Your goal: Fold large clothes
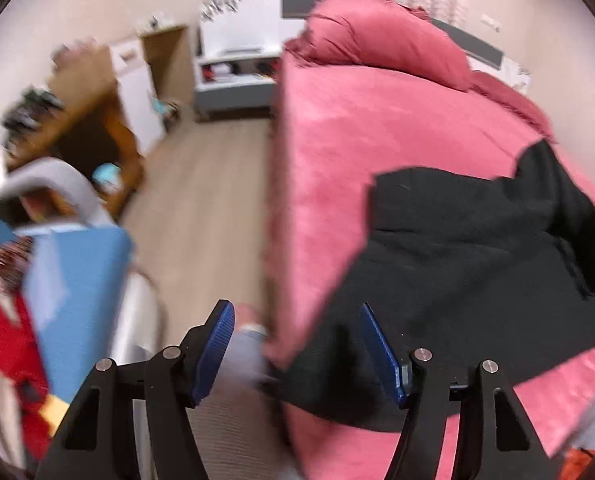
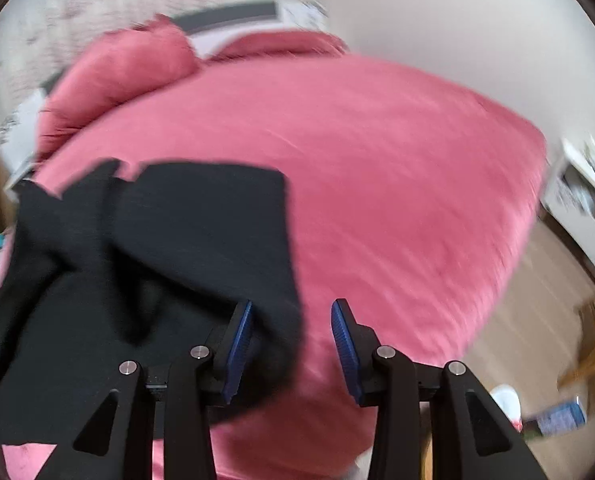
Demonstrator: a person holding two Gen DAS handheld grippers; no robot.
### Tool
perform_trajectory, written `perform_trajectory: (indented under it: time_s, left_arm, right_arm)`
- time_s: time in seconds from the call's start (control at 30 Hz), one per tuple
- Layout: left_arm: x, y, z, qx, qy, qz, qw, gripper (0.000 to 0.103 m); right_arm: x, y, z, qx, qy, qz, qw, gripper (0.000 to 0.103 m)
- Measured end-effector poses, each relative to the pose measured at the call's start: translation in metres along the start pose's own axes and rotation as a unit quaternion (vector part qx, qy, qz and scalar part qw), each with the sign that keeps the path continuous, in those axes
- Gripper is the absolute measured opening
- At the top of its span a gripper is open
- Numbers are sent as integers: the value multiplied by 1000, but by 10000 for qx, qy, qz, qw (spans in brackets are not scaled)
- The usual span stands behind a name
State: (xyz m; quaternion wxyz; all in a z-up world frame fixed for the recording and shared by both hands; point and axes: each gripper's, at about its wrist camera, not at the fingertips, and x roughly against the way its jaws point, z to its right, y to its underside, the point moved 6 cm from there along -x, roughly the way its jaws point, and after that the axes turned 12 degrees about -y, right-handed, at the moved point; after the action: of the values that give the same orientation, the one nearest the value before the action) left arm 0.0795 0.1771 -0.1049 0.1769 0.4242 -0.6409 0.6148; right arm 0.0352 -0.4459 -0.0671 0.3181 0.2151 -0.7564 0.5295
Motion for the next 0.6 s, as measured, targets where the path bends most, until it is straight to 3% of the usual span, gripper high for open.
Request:
perform_trajectory:
  time_s: [0.03, 0.07, 0.1, 0.13, 0.2, 0.33, 0.47, 0.5, 0.57, 0.6]
  left_arm:
    - [3, -4, -12, 122, -169, 103, 9997, 64]
    - [7, -7, -16, 219, -89, 210, 9995, 64]
    - [11, -10, -19, 265, 110, 315, 9991, 64]
    - [15, -13, -11, 206, 367, 406, 9983, 65]
    - [16, -16, 9, 40, 494, 440, 9978, 65]
    - [11, -22, 91, -260, 1531, 263, 9875, 74]
    - [-2, -12, 173, -1082, 2005, 61, 9737, 76]
    - [-7, -10, 187, -1325, 1909, 111, 9726, 78]
    - [-23, -4, 211, -1940, 1459, 366, 9694, 79]
    - [-28, -1, 219, -2218, 1313, 464, 9651, 79]
  right_arm:
    - [3, -9, -11, 63, -183, 141, 9997, 41]
    - [12, -17, -22, 128, -377, 328, 9987, 42]
    - [11, -26, -25, 175, -431, 392, 9981, 44]
    - [7, -33, -39, 301, -468, 400, 9976, 53]
    - [-10, -42, -56, 636, -393, 199, 9970, 57]
    - [-71, -45, -75, 1121, -295, -480, 9921, 57]
    - [-125, -54, -103, 1631, -328, -1080, 9801, 56]
    - [-135, -54, -111, 1871, -231, -1177, 9750, 54]
    - [-146, -51, -122, 2244, -313, -1379, 9642, 22]
    - [-149, -50, -125, 2410, -309, -1543, 9577, 20]
